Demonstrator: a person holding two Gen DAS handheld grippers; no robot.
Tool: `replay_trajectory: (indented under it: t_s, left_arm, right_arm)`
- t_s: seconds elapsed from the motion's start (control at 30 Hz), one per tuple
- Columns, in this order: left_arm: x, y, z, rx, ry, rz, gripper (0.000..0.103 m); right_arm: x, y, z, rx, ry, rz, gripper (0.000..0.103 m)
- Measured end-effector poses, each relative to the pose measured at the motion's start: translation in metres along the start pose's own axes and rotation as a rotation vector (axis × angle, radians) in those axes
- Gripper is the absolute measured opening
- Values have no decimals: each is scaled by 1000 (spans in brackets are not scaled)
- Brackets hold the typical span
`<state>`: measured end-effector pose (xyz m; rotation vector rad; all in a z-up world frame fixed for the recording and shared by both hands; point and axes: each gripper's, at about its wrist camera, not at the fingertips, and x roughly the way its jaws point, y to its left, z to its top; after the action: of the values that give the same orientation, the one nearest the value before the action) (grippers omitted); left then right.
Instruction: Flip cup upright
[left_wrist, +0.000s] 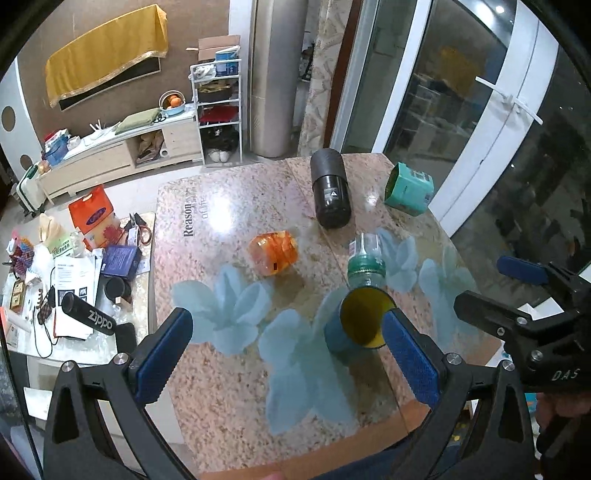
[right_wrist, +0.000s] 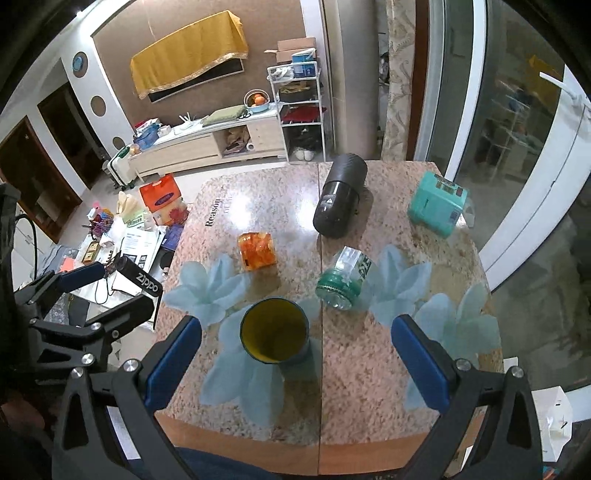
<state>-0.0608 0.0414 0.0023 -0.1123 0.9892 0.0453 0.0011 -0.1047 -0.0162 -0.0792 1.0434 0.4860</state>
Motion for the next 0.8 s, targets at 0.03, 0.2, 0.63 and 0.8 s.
replay_trajectory:
  t_s: [0.03, 0.2, 0.63, 0.8]
  left_arm:
    - [1, 0, -1, 4, 0, -1, 103]
    - [6, -2, 0, 3, -3, -9, 103]
    - [17, -15, 7, 17, 16, -61, 103]
    - [17, -15, 7, 18, 12, -61, 103]
  right_arm:
    - [0, 1, -1, 0, -2, -1, 103]
    - [1, -1, -1, 9, 3, -13, 103]
    - [-3, -8, -4, 39, 6, -34, 103]
    - [-3, -10, -3, 42, 5, -33, 103]
